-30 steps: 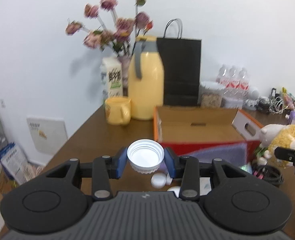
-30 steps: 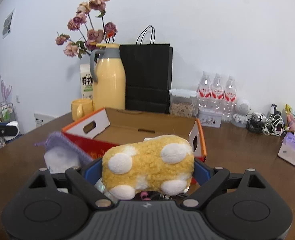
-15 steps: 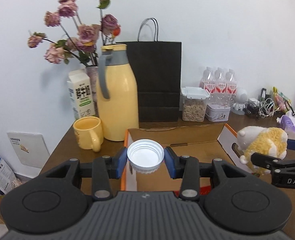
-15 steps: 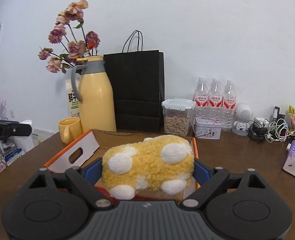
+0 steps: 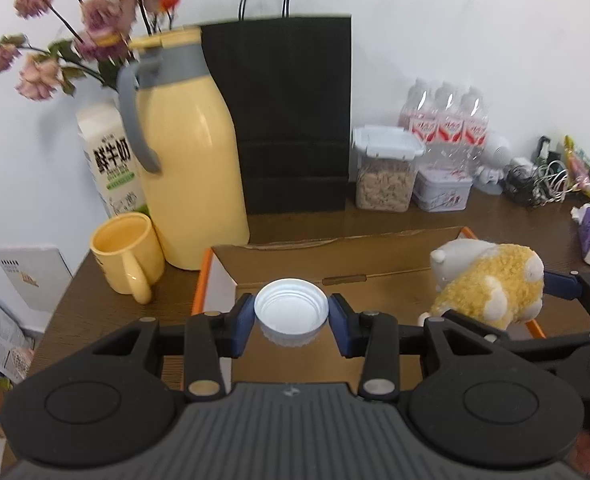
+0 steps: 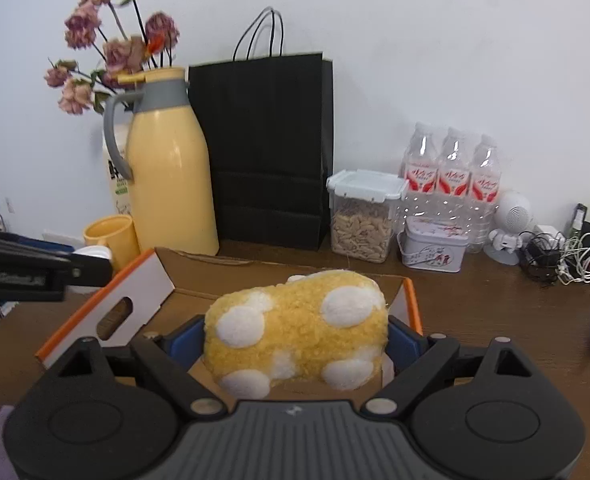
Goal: Organize objects
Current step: 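Carry the cap and plush into the cardboard box and open both tools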
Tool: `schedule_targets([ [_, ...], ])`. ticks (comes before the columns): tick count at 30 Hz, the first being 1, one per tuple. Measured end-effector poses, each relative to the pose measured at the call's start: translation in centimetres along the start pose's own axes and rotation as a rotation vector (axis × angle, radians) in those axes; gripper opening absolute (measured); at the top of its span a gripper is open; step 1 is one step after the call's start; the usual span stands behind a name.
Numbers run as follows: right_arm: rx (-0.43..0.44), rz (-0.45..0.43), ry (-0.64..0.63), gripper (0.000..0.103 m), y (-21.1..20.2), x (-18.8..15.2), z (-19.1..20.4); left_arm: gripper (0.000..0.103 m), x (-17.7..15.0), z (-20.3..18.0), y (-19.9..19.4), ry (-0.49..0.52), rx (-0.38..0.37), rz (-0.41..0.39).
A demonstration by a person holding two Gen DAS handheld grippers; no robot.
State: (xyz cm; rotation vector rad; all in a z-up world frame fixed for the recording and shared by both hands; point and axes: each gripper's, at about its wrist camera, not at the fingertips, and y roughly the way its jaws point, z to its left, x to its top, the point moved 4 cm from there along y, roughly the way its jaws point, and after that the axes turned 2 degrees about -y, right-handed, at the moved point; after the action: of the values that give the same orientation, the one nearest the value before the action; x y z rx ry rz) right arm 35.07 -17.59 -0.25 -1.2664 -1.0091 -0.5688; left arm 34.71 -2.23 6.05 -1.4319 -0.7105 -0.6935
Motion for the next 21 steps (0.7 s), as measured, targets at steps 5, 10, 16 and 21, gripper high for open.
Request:
schedule_targets([
  [5, -0.001, 0.039, -0.007, 0.091, 3.0, -0.1, 0.2, 0.041, 0.4, -0.3, 3.6, -0.012, 0.009, 0.059],
  [10, 0.003, 0.077, -0.008, 0.091, 5.7, -0.4, 0.2, 0.041, 0.6, -0.5, 6.3, -0.005, 0.026, 0.107],
  [16, 0.009, 0.123, -0.001, 0.092, 7.6, -1.0, 0.1, 0.042, 0.4, -0.4, 8.2, 0.005, 0.049, 0.138],
  [21, 0.009, 0.153, 0.01, 0.099, 8.2, -1.5, 0.0, 0.096, 0.2, -0.3, 8.3, 0.002, 0.072, 0.129],
])
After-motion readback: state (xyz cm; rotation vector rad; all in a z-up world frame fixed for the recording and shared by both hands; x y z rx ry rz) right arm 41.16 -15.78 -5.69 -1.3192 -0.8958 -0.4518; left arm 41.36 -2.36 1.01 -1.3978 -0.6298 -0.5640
